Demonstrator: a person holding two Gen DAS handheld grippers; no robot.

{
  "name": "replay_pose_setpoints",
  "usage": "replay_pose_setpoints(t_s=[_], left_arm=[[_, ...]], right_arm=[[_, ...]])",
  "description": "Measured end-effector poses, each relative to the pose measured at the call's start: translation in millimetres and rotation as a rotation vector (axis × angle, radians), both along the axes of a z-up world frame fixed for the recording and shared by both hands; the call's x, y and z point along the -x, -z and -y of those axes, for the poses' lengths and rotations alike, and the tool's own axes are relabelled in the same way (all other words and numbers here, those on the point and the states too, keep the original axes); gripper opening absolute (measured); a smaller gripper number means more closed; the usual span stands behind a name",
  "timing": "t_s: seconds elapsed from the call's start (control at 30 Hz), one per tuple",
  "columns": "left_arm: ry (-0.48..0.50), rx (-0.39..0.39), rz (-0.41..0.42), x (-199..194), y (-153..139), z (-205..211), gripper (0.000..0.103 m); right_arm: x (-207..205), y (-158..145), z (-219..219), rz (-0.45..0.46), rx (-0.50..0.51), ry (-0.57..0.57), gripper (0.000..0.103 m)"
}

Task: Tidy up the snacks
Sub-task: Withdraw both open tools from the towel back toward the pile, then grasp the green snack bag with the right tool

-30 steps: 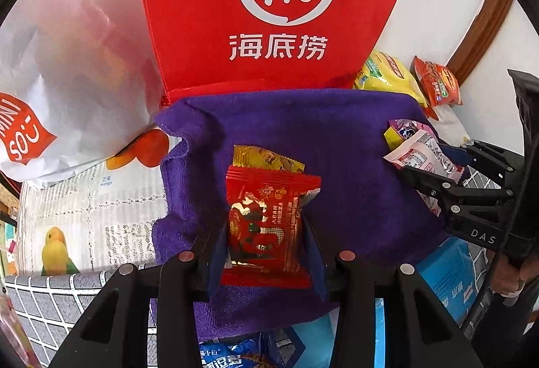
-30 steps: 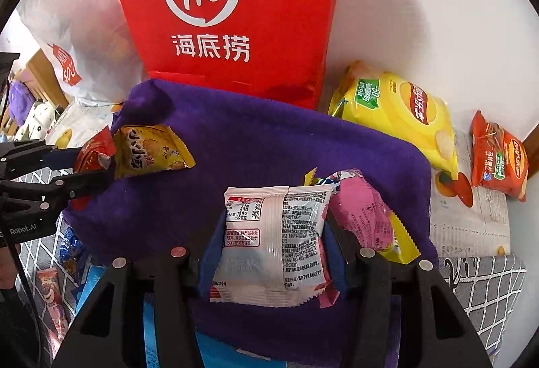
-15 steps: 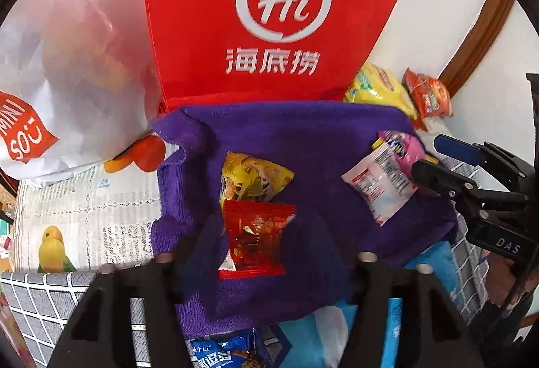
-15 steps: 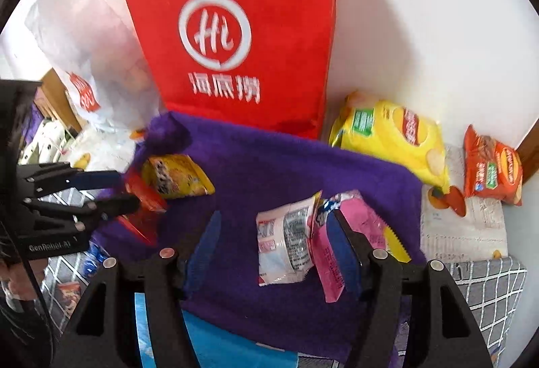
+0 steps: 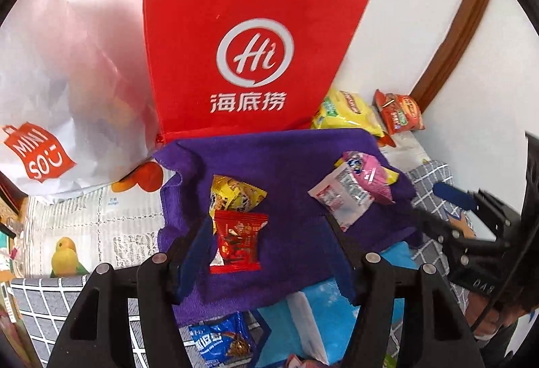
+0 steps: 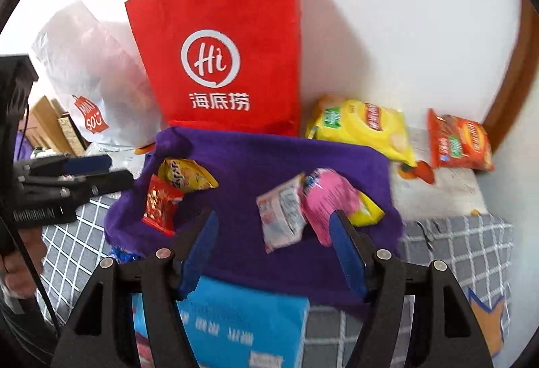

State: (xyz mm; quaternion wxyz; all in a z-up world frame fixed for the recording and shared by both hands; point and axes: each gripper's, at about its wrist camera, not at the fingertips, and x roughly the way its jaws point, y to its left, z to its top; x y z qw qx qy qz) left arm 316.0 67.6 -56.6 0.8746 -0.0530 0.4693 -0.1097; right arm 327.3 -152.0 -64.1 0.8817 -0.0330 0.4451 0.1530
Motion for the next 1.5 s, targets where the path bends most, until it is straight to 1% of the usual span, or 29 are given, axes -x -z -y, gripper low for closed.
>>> replay_pose_setpoints(t_s=[0.1, 0.23, 0.33, 0.43, 0.57, 0.67, 0.77, 0.9, 1.0, 1.03, 1.1, 1.27, 1.4, 1.5], left_arm=[[0.017, 0.015, 0.024, 8, -13, 1, 0.063], [0.031, 0.01, 0.069, 20, -29, 4, 0.063], [0.04, 0.029, 0.084, 27, -39, 4, 0.063], [0.05, 0.033, 0.113, 36, -50, 7, 0.066], [0.059, 0.034, 0.139, 44, -58, 11, 0.067], [0.059, 0.02, 0.157, 50, -64, 15, 0.067], [0.056, 0.009, 0.167, 55, -69, 18, 0.067], [0.053, -0.012, 0.183, 64, -75, 23, 0.067], [0.03, -0.003, 0.172, 72, -73, 19, 0.067], [0.013, -0.004, 0.158, 76, -70, 16, 0.067], [-0.006, -0.007, 0.136, 82, -65, 10, 0.067], [-0.059, -0.017, 0.087, 107, -42, -11, 0.067], [-0.093, -0.01, 0.038, 126, -19, -25, 0.067], [-0.124, -0.012, 0.004, 140, -1, -35, 0.067]], right_arm=[[20, -4, 11, -0.003, -0.005, 0.028, 0.068], [42, -10, 22, -0.024, -0.036, 0.047, 0.068], [56, -16, 26, -0.013, -0.026, 0.076, 0.068], [70, -19, 29, -0.013, -0.037, 0.084, 0.068], [88, -16, 31, -0.027, -0.023, 0.088, 0.068], [102, -13, 31, -0.029, -0.017, 0.09, 0.068], [118, -9, 31, -0.035, -0.039, 0.074, 0.068], [136, 0, 29, -0.048, -0.03, 0.048, 0.068], [144, 9, 27, -0.087, -0.054, 0.031, 0.068], [147, 15, 25, -0.111, -0.078, 0.021, 0.068], [151, 23, 20, -0.14, -0.096, 0.004, 0.068], [164, 42, -3, -0.16, -0.122, -0.086, 0.068], [171, 57, -25, -0.179, -0.095, -0.146, 0.068], [176, 72, -39, -0.194, -0.034, -0.195, 0.068]])
